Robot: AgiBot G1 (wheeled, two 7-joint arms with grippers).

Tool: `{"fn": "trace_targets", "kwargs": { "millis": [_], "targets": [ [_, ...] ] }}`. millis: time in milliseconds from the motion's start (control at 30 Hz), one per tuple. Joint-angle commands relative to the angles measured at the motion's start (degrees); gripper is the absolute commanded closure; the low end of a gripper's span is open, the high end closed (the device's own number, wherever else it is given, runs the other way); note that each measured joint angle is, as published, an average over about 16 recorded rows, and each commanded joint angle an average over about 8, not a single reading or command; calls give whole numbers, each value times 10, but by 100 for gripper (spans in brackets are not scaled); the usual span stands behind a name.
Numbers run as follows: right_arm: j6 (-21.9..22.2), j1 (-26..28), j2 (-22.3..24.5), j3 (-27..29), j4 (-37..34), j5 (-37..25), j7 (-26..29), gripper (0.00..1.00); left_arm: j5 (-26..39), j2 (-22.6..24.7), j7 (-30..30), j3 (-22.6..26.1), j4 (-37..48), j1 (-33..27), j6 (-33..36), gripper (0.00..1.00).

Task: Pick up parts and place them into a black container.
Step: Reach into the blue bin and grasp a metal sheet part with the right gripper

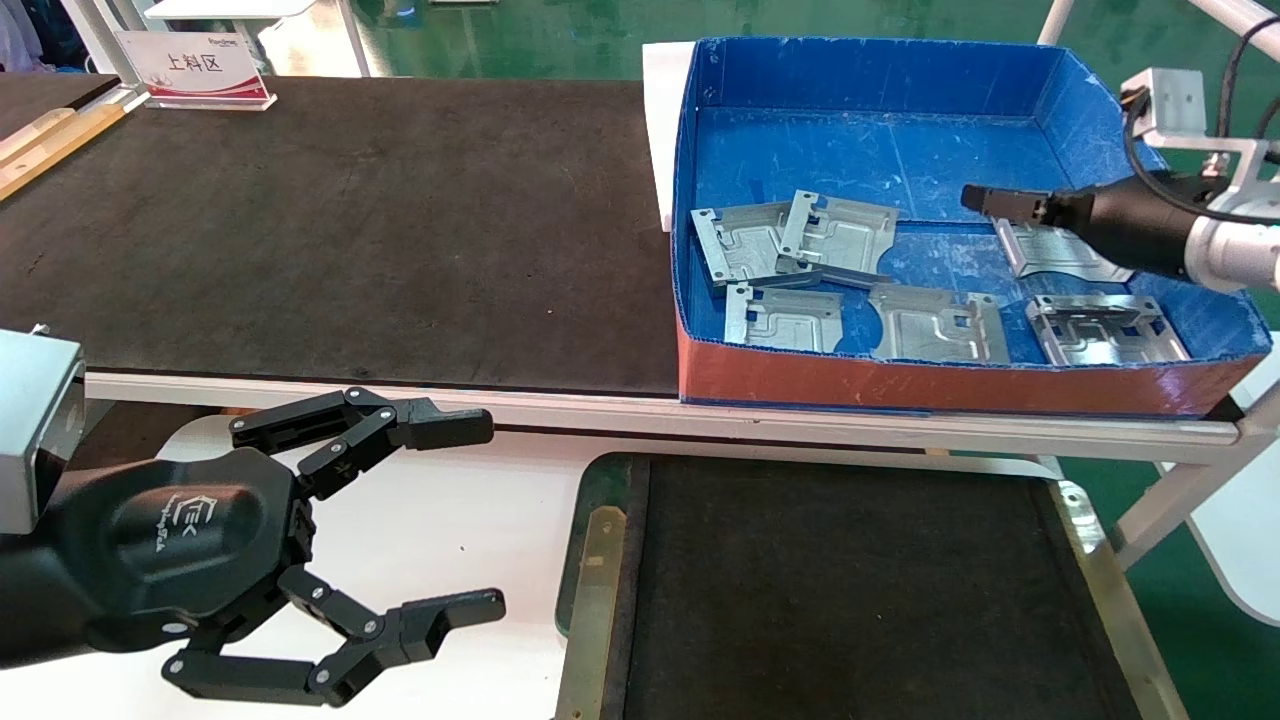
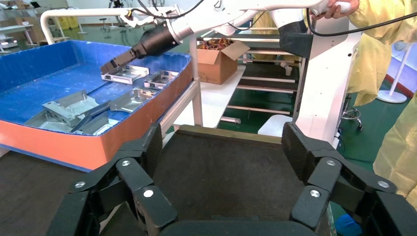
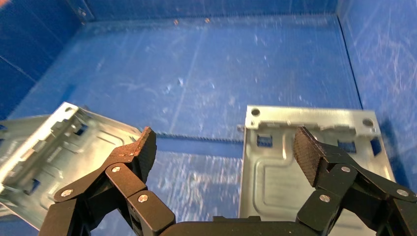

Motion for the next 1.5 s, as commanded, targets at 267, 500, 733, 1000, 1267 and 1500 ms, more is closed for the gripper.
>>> {"fn": "trace_targets", "kwargs": {
  "millis": [267, 500, 733, 1000, 1267, 1500],
  "targets": [
    [12, -11, -4, -2, -9, -3, 8, 0, 0, 0, 0, 0, 0, 0, 0, 0],
    [15, -20, -6, -4, -10, -6, 10, 82, 0, 0, 0, 0, 0, 0, 0, 0],
    [16, -23, -5, -5, -4, -8, 8, 100, 0, 0, 0, 0, 0, 0, 0, 0],
    [15, -26, -1, -6, 3, -9, 5, 100, 0, 0, 0, 0, 0, 0, 0, 0],
    [11, -28, 5, -6, 7, -9, 5, 100, 0, 0, 0, 0, 0, 0, 0, 0],
    [10, -29, 7, -7, 11, -10, 6, 100, 0, 0, 0, 0, 0, 0, 0, 0]
  ]
}}
